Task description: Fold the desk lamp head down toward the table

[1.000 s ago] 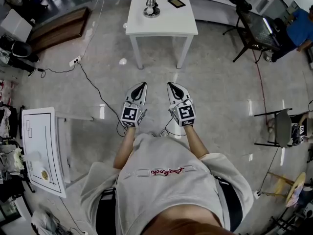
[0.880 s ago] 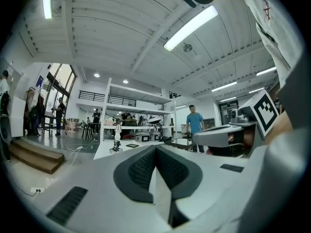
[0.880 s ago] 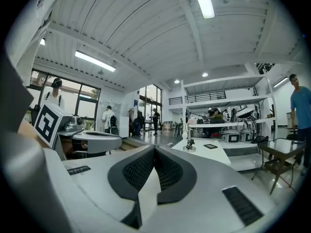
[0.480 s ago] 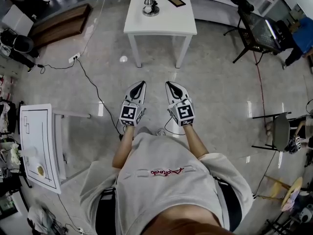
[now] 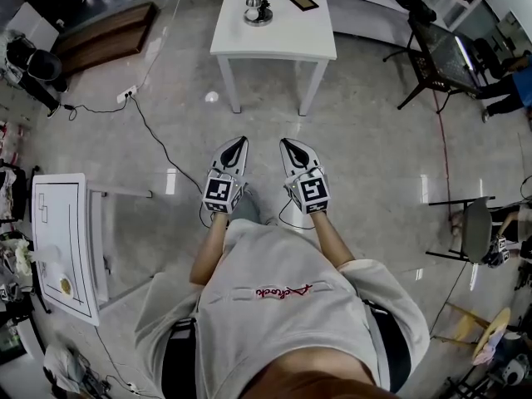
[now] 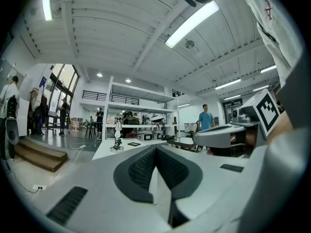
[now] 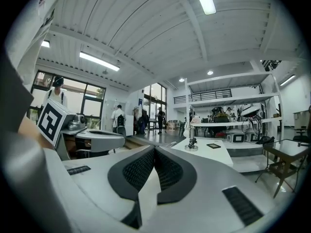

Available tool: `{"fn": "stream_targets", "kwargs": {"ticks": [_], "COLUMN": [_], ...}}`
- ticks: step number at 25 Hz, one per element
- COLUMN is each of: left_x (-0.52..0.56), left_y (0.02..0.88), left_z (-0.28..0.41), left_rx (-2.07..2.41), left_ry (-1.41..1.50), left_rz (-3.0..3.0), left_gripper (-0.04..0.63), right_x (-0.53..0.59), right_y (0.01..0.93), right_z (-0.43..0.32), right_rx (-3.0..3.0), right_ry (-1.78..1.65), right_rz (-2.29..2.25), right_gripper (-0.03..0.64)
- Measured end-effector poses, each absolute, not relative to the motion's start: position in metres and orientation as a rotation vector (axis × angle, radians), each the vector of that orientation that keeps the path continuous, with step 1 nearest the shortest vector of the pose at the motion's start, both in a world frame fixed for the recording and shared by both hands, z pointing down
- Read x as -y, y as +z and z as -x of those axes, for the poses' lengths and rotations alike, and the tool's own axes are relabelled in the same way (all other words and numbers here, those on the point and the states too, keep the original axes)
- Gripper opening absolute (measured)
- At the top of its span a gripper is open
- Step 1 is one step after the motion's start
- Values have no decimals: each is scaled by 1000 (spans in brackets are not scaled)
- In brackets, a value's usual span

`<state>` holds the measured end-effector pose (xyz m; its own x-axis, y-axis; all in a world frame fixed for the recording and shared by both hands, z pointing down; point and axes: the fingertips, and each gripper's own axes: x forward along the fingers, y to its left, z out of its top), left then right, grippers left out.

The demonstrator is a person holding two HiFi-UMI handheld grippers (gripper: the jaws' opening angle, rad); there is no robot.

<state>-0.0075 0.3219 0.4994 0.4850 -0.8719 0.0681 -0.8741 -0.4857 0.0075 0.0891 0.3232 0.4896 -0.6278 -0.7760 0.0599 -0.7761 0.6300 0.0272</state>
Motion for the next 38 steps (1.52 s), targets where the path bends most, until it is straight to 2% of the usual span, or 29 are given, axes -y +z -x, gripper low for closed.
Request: {"fn": "stream_targets", "kwargs": {"ticks": [15,38], "left_x": [-257,-29], "left_y": [516,524], "left_z": [21,80], "left_rx": [1568,1500], "left_ry": [73,95], "left_rz": [-2661,-2658], "left_gripper": [8,8], "right_x": [-259,-37], "right_y": [503,504], "right_z": [-77,-17], "right_rx": [2758,2711], "right_ry": [-17,20], "right_rz": [-1308,-1336], "right_gripper": [18,18]}}
